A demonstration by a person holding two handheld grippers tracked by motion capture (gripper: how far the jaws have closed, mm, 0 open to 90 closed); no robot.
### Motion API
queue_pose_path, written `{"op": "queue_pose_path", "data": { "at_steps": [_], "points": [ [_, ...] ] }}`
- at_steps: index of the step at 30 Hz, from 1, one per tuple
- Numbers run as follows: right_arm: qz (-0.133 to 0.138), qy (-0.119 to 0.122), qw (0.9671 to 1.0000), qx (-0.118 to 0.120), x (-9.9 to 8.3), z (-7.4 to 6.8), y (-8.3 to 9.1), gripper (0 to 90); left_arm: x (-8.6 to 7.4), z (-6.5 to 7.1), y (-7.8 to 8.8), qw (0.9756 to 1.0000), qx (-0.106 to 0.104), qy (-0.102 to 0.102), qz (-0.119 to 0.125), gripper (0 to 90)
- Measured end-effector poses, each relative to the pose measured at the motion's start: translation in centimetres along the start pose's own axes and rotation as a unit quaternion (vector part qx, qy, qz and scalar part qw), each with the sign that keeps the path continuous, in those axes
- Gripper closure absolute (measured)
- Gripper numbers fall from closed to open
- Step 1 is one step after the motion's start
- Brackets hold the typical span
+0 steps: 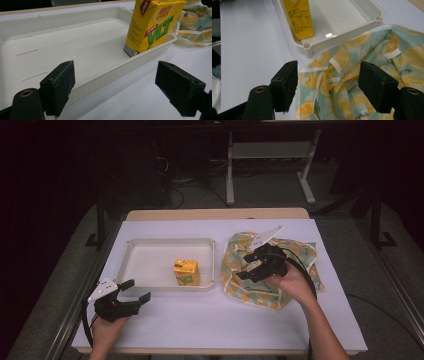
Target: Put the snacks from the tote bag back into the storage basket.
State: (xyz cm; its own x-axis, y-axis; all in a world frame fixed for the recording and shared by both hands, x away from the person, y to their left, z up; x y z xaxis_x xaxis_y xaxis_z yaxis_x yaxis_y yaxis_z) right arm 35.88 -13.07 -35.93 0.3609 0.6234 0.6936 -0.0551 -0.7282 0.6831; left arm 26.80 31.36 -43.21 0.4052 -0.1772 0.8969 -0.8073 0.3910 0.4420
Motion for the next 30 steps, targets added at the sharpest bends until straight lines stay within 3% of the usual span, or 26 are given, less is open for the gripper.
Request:
{"op": "queue_pose_path", "data": {
  "at_steps": [20, 30],
  "points": [
    [0.015, -0.038, 0.9991, -0.013, -5.0, -0.6, 2.3, 30.5, -0.1, 0.1, -0.1, 1.0, 0.001, -0.008, -0.004, 15.8],
    [0.022, -0.056, 0.998, -0.017, -7.5, -0.9, 2.6, 30.2, -0.1, 0.1, -0.2, 0.9999, 0.001, -0.01, -0.006, 15.8]
  ]
}}
Point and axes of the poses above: each handheld gripper's, and its own axes: y roughly backward along the jaws, x roughly out of its top, z roughly to its right, the point moved 1 cm from there along -y, roughly forward along the jaws, and after that the axes turned 13 degrees about x, right-handed, at the moved point
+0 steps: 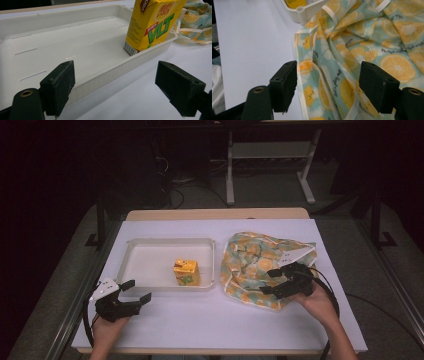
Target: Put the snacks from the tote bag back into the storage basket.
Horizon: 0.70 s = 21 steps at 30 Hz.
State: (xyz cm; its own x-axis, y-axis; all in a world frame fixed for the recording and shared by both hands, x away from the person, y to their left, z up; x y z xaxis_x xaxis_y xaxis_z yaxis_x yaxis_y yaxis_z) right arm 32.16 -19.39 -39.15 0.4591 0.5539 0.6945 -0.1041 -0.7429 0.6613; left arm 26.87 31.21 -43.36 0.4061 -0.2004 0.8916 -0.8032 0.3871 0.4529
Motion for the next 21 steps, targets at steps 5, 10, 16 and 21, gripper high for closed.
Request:
{"op": "queue_pose_path", "data": {
  "at_steps": [5, 10, 16, 21],
  "points": [
    [0.003, 0.003, 1.0, -0.004, -1.1, -0.4, 0.5, 30.0, 0.0, 0.1, -0.1, 1.0, -0.001, 0.0, -0.001, 15.8],
    [0.011, 0.002, 0.9998, -0.013, -2.4, -0.8, 0.8, 29.3, 0.0, 0.2, -0.2, 1.0, -0.001, -0.001, -0.002, 15.8],
    [0.028, -0.005, 0.9993, -0.025, -4.0, -1.2, 1.2, 29.1, 0.0, 0.4, -0.2, 1.0, -0.005, 0.0, -0.003, 15.8],
    [0.037, -0.01, 0.9986, -0.037, -5.1, -1.5, 1.4, 28.1, 0.0, 0.4, -0.3, 1.0, -0.006, -0.003, -0.004, 15.8]
  ]
}}
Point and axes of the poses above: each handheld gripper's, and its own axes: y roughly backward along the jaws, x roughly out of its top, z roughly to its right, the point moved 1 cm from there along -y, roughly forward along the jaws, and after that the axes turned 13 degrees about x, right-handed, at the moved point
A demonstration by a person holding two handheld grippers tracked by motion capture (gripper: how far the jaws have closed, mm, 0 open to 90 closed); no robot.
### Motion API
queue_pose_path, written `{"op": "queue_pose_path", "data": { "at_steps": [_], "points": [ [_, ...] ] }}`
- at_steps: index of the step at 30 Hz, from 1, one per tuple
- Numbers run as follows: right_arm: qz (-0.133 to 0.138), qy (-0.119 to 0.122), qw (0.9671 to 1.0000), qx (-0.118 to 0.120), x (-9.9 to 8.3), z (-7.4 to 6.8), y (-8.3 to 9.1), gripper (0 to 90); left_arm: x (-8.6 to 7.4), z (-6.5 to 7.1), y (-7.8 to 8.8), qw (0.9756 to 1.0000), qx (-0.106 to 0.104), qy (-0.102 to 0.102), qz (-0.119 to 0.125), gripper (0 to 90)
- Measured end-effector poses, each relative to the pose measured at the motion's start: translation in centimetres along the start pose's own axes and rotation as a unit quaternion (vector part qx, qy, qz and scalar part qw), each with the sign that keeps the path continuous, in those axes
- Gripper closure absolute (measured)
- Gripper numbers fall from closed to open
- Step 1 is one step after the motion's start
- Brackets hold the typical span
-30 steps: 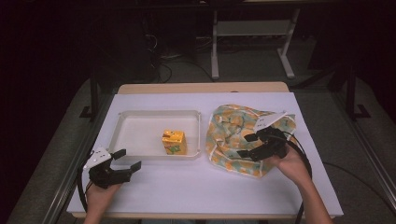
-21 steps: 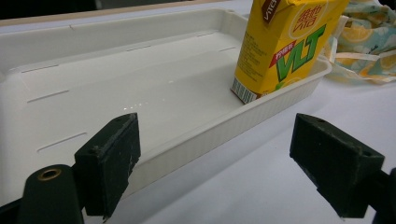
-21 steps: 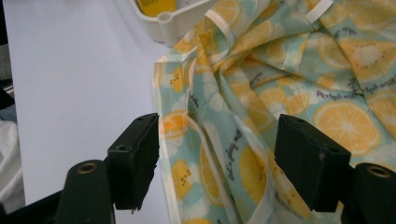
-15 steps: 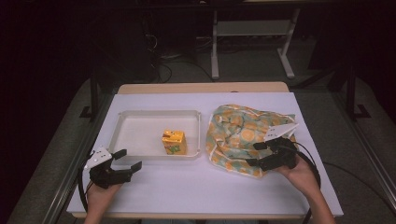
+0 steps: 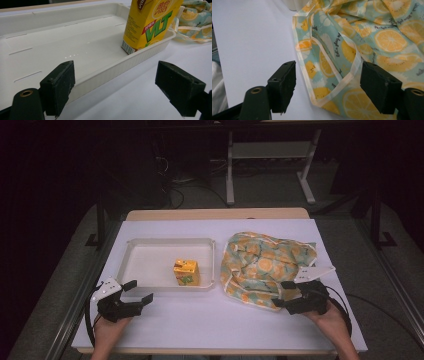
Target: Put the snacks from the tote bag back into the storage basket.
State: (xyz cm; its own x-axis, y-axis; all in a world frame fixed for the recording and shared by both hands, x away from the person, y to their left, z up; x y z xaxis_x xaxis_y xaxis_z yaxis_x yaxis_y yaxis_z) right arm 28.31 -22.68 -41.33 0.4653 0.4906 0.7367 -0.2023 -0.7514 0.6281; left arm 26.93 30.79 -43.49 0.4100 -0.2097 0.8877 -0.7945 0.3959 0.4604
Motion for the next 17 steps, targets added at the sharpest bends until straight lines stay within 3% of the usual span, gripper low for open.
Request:
{"op": "queue_pose_path", "data": {
  "at_steps": [7, 12, 17],
  "points": [
    [0.031, -0.003, 0.9993, -0.019, -1.5, -0.5, 0.7, 28.0, 0.0, 0.2, -0.1, 1.0, -0.001, 0.002, 0.001, 15.7],
    [0.075, -0.007, 0.9969, -0.024, -2.5, -1.1, 1.2, 25.5, 0.1, 0.3, 0.0, 1.0, -0.003, -0.002, 0.001, 15.7],
    [0.097, -0.012, 0.9946, -0.034, -2.9, -1.7, 1.2, 20.8, 0.2, 0.4, -0.1, 1.0, -0.005, -0.007, 0.002, 15.8]
  ]
}}
Point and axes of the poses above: each handheld gripper's, and its own axes: y roughly backward along the jaws, x roughly out of its top, z roughly to its right, the point moved 1 cm from there along -y, roughly forward along the jaws, and after that the axes turned 13 degrees about x, right-handed, at the moved point
